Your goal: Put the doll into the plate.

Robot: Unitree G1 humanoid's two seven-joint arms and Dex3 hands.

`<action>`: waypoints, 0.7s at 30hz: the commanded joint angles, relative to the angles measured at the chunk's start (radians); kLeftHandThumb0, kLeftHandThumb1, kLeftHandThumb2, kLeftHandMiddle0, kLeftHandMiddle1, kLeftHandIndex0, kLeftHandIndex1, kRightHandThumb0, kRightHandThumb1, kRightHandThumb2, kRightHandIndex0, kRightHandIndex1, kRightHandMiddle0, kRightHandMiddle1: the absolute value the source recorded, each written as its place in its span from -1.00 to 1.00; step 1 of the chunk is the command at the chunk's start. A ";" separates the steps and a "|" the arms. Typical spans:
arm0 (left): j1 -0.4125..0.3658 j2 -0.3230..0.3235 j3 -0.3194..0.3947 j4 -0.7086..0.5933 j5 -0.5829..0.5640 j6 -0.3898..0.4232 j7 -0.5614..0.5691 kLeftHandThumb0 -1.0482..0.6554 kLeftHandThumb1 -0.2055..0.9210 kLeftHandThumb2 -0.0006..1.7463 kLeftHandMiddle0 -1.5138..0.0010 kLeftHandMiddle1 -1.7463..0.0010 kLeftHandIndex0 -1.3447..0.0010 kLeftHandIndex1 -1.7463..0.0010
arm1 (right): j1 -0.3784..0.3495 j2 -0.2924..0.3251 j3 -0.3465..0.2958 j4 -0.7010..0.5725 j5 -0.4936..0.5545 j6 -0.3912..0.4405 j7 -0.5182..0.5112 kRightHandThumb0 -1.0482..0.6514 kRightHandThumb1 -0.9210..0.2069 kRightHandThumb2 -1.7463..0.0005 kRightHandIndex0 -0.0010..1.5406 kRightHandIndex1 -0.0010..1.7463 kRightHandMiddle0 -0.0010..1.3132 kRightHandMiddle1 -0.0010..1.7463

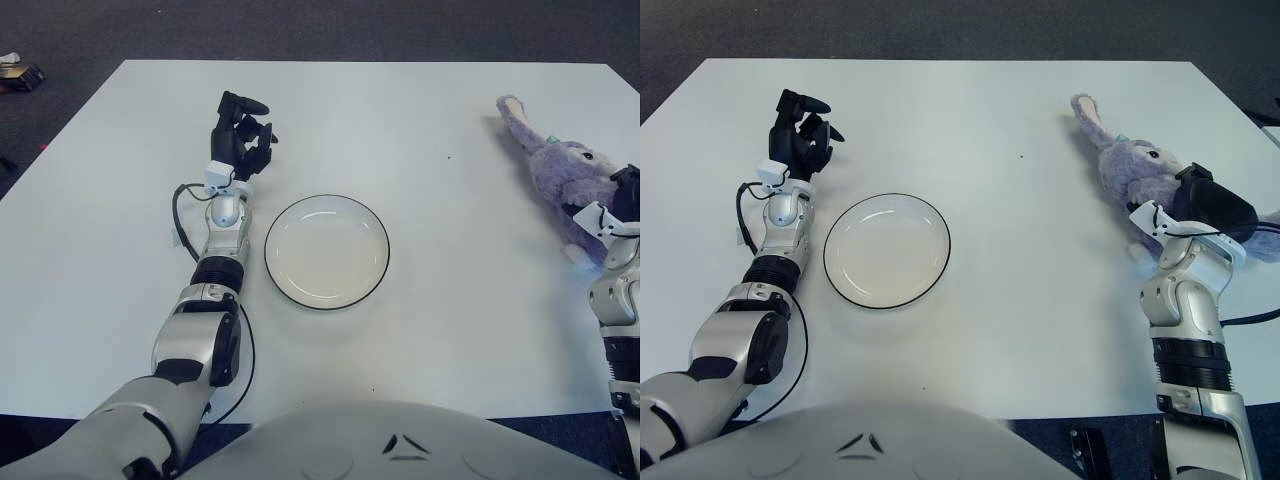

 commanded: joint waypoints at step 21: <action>0.000 0.011 -0.018 -0.003 0.030 -0.009 -0.004 -0.18 1.00 -0.56 0.13 -1.00 0.49 -0.84 | -0.127 0.041 0.179 0.031 0.107 -0.278 -0.070 -0.23 -0.47 -0.05 0.04 1.00 -0.41 1.00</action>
